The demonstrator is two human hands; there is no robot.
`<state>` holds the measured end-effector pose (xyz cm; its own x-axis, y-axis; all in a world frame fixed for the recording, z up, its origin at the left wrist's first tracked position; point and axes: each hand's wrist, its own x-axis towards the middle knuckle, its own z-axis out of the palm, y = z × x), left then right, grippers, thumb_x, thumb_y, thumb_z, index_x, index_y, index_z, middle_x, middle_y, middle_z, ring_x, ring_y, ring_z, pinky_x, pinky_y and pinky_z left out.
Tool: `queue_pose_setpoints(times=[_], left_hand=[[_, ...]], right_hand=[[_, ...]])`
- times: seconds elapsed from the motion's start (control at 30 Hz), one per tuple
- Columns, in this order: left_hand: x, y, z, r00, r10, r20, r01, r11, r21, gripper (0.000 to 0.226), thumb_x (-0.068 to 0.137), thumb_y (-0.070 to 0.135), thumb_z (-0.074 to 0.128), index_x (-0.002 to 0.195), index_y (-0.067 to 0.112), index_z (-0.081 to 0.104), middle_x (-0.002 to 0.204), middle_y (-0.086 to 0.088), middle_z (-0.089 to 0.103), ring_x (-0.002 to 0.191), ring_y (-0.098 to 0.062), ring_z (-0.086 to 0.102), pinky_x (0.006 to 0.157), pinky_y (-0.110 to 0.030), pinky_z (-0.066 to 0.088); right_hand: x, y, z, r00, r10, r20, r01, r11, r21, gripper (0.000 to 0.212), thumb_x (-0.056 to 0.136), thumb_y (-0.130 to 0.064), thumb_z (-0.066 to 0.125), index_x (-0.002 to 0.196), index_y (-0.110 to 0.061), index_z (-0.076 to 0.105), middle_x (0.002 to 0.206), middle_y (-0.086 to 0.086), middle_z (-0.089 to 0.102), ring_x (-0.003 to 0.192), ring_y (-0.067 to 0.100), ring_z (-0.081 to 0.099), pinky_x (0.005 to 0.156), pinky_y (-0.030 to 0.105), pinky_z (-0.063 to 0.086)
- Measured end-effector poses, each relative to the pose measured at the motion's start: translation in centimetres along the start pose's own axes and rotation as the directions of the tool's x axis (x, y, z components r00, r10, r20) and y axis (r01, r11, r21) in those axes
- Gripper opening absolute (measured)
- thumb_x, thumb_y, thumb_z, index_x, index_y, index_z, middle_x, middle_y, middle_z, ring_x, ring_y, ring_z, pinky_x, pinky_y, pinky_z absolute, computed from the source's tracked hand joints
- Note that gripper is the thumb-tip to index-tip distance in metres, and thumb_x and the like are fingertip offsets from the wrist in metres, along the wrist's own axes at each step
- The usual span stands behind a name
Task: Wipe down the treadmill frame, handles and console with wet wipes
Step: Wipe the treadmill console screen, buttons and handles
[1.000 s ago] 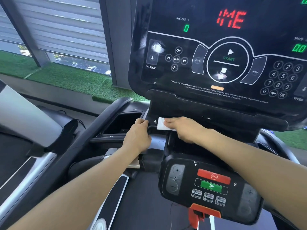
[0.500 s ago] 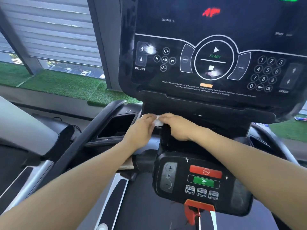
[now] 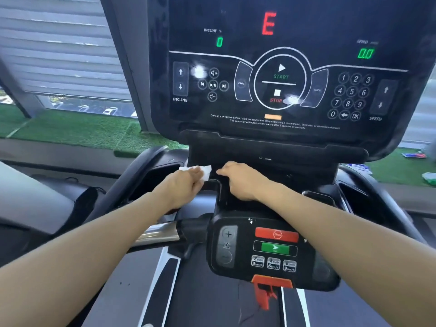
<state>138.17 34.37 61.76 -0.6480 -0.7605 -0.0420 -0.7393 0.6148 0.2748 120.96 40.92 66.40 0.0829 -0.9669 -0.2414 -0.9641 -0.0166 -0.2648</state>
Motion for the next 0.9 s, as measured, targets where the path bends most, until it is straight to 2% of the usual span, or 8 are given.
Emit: queue_pose_setpoints(times=[0.33, 0.43, 0.5, 0.6, 0.67, 0.73, 0.77, 0.9], left_hand=[[-1.3, -1.7, 0.4, 1.000, 0.004, -0.030, -0.005, 1.000, -0.018, 0.045, 0.092, 0.036, 0.035, 0.122, 0.011, 0.059, 0.128, -0.009, 0.060, 0.115, -0.032, 0.056, 0.096, -0.040, 0.045], [0.4, -1.1, 0.4, 0.994, 0.067, -0.091, -0.074, 0.994, -0.079, 0.031, 0.098, 0.022, 0.044, 0.115, 0.005, 0.063, 0.117, -0.012, 0.065, 0.108, -0.032, 0.059, 0.093, -0.038, 0.045], [1.4, -1.0, 0.8, 0.989, 0.071, -0.133, -0.089, 0.986, -0.138, 0.026, 0.098, 0.022, 0.046, 0.105, 0.009, 0.067, 0.108, -0.007, 0.068, 0.101, -0.028, 0.061, 0.090, -0.038, 0.047], [0.3, -2.1, 0.8, 0.990, -0.008, -0.138, -0.021, 0.977, -0.210, 0.023, 0.089, 0.040, 0.057, 0.090, 0.025, 0.074, 0.092, 0.010, 0.069, 0.089, -0.015, 0.060, 0.087, -0.033, 0.044], [-0.7, -2.9, 0.9, 0.994, -0.031, -0.100, 0.015, 0.987, -0.159, 0.021, 0.086, 0.035, 0.060, 0.098, 0.027, 0.075, 0.108, 0.002, 0.069, 0.096, -0.021, 0.061, 0.092, -0.037, 0.044], [-0.9, -2.9, 1.3, 0.997, -0.066, -0.039, 0.062, 0.995, -0.079, 0.032, 0.095, 0.018, 0.046, 0.122, 0.015, 0.064, 0.125, -0.005, 0.062, 0.110, -0.028, 0.058, 0.095, -0.041, 0.043], [-0.8, -2.4, 1.1, 0.994, -0.080, -0.073, 0.072, 0.992, -0.106, 0.033, 0.098, 0.016, 0.041, 0.124, 0.012, 0.060, 0.126, -0.008, 0.060, 0.113, -0.030, 0.056, 0.095, -0.041, 0.043], [0.4, -1.0, 0.6, 0.984, -0.072, -0.164, 0.021, 0.955, -0.295, 0.019, 0.097, 0.013, 0.043, 0.108, 0.016, 0.058, 0.108, -0.017, 0.065, 0.100, -0.036, 0.062, 0.088, -0.047, 0.049]], right_hand=[[-0.1, -0.2, -0.2, 0.999, 0.034, 0.030, -0.032, 0.998, -0.047, 0.054, 0.090, 0.001, 0.038, 0.142, -0.015, 0.041, 0.143, 0.006, 0.037, 0.129, 0.027, 0.041, 0.105, 0.039, 0.038], [0.1, -0.1, 0.0, 0.999, 0.040, 0.018, -0.039, 0.998, -0.044, 0.051, 0.091, -0.001, 0.039, 0.139, -0.015, 0.045, 0.140, 0.006, 0.039, 0.127, 0.028, 0.044, 0.103, 0.039, 0.040], [0.2, 0.0, 0.2, 0.999, 0.045, 0.011, -0.045, 0.998, -0.040, 0.049, 0.091, -0.001, 0.040, 0.137, -0.015, 0.047, 0.138, 0.005, 0.040, 0.124, 0.028, 0.046, 0.102, 0.039, 0.041], [0.3, 0.1, 0.1, 0.999, 0.043, 0.018, -0.042, 0.998, -0.046, 0.050, 0.091, -0.001, 0.040, 0.139, -0.015, 0.046, 0.140, 0.004, 0.039, 0.126, 0.026, 0.044, 0.103, 0.038, 0.040], [0.4, 0.1, -0.1, 0.999, 0.033, 0.020, -0.032, 0.998, -0.058, 0.051, 0.092, -0.001, 0.040, 0.140, -0.016, 0.044, 0.140, 0.004, 0.039, 0.128, 0.025, 0.042, 0.103, 0.037, 0.039], [0.6, 0.0, -0.2, 1.000, 0.024, 0.016, -0.023, 0.997, -0.068, 0.050, 0.092, -0.001, 0.040, 0.140, -0.016, 0.044, 0.140, 0.004, 0.039, 0.128, 0.025, 0.042, 0.103, 0.038, 0.039], [0.7, -0.1, -0.2, 1.000, 0.023, 0.012, -0.022, 0.997, -0.072, 0.050, 0.092, -0.001, 0.040, 0.140, -0.016, 0.044, 0.140, 0.004, 0.039, 0.127, 0.026, 0.043, 0.103, 0.038, 0.040], [1.1, -0.3, 0.1, 1.000, 0.030, -0.002, -0.031, 0.996, -0.079, 0.049, 0.092, -0.001, 0.040, 0.138, -0.016, 0.047, 0.137, 0.006, 0.040, 0.125, 0.027, 0.044, 0.101, 0.038, 0.042]])
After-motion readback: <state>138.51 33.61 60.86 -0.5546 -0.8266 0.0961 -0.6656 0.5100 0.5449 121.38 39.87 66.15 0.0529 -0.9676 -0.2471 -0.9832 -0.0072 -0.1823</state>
